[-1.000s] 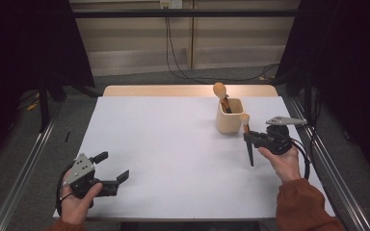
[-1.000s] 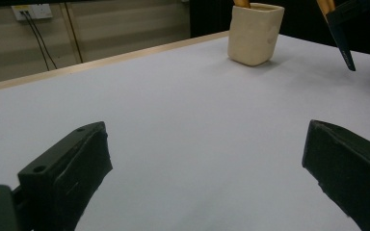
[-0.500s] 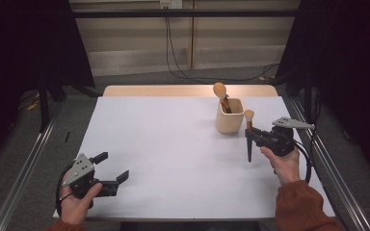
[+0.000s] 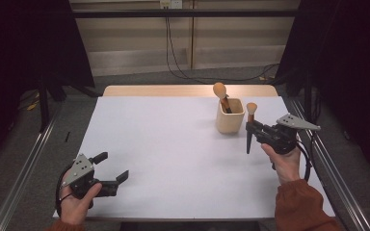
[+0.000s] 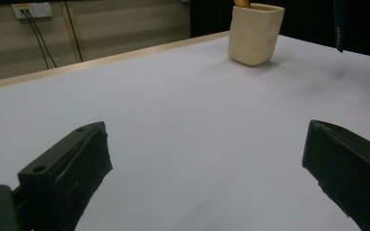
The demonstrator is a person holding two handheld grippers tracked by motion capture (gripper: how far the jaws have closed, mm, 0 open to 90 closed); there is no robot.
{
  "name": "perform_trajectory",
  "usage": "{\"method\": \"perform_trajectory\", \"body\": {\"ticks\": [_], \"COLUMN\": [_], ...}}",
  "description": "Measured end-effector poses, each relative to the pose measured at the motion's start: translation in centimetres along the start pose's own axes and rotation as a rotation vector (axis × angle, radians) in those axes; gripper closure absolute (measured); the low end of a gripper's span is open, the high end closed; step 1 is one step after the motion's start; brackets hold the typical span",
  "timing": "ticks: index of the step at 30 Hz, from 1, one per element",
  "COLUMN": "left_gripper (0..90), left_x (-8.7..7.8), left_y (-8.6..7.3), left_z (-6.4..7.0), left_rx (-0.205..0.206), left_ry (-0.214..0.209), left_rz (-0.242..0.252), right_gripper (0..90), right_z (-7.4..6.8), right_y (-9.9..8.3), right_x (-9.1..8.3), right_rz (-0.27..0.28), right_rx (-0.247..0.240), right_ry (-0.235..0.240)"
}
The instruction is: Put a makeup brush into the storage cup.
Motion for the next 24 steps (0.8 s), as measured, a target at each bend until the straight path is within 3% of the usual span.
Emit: {"method": "perform_trajectory", "body": {"ticks": [9, 13, 24], "left_gripper": [2.7, 2.7, 2.7], "left_x": [0.0, 0.0, -0.1], "left_y": [0.1, 0.1, 0.2], "left_z": [-0.1, 0.0, -0.1], "left_rx": [-0.002, -0.004, -0.009], "left_ry": [0.007, 0.004, 0.011], "left_rz": [0.009, 0.014, 0.029], "right_gripper": [74.1, 74.1, 74.0], "right_z": [-0.2, -0.5, -0.7], "right_y": [1.8, 2.5, 5.9], "right_x": [0.2, 1.0, 1.8], "right_rz": [0.039, 0.053, 0.088], "right_rx": [0.001, 0.031, 0.016], "right_ry": [0.005, 0.011, -0.005]}}
Point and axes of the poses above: each handheld gripper's, and its own axes: x roughly forward along the jaws, y roughly out of its top, z roughly to its right, the point moved 8 cm from there along x, roughly forward along the jaws, and after that the axes turned 13 degrees about -y, right-handed, at the moved point
